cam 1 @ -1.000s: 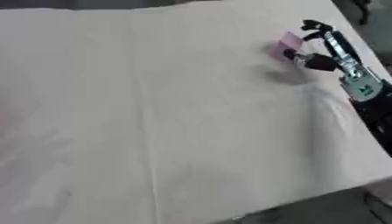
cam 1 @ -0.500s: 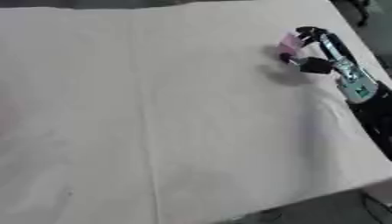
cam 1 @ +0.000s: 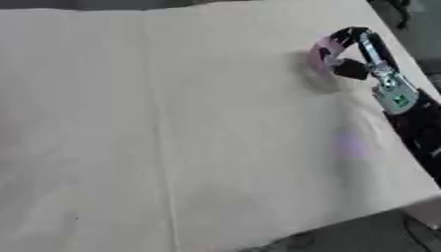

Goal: Pick up the objects with one hand, pass them to the other hand, and then place them into the box on the other side of the table.

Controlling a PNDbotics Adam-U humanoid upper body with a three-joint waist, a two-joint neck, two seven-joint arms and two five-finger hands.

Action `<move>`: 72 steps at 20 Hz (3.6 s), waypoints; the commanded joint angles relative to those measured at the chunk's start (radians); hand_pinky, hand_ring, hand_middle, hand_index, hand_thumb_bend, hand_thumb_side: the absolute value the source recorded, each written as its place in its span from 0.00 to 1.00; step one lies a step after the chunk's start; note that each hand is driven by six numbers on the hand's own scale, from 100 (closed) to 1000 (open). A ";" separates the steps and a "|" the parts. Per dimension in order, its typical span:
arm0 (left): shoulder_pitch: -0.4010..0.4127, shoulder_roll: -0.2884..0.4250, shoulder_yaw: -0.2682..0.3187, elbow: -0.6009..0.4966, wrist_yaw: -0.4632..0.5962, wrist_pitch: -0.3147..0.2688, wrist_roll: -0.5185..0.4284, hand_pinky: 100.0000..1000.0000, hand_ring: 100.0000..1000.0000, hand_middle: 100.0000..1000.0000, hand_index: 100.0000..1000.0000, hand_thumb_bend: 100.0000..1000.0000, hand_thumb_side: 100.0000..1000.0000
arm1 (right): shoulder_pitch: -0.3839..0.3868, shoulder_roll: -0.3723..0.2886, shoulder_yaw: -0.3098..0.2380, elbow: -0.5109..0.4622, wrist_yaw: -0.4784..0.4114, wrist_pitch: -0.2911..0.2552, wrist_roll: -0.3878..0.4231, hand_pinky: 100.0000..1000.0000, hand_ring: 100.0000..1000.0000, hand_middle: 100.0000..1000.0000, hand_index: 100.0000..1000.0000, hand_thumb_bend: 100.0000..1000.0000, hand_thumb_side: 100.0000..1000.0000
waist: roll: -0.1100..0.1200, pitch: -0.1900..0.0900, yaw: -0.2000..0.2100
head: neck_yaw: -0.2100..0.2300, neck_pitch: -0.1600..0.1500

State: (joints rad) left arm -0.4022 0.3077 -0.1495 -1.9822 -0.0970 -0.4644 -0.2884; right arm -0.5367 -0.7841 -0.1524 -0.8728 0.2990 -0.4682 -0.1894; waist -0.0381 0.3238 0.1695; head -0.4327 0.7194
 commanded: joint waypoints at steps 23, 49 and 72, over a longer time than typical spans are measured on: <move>0.056 0.051 -0.009 0.135 -0.224 0.071 0.077 1.00 0.76 0.50 0.89 0.00 0.44 | 0.101 0.479 0.238 -0.913 -0.463 0.363 0.383 0.93 0.48 0.48 0.66 0.12 0.12 | -0.003 -0.150 -0.116 | 0.328 0.051; -0.032 0.090 -0.184 0.108 -0.654 -0.179 0.462 0.76 0.80 0.76 0.96 0.29 0.00 | 0.067 0.553 0.397 -1.027 -0.780 0.663 0.638 0.92 0.48 0.49 0.67 0.15 0.13 | -0.014 -0.138 -0.122 | 0.391 0.051; -0.098 0.050 -0.258 0.116 -0.553 -0.204 0.382 0.79 0.81 0.75 0.96 0.17 0.00 | 0.061 0.545 0.447 -0.995 -0.796 0.731 0.716 0.92 0.48 0.49 0.67 0.16 0.11 | -0.013 -0.135 -0.121 | 0.376 0.051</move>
State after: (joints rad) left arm -0.4842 0.3578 -0.4057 -1.8514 -0.6619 -0.6669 0.1027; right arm -0.4587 -0.2244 0.2948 -1.8601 -0.4973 0.2623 0.5228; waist -0.0561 0.2011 0.0489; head -0.0545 0.7713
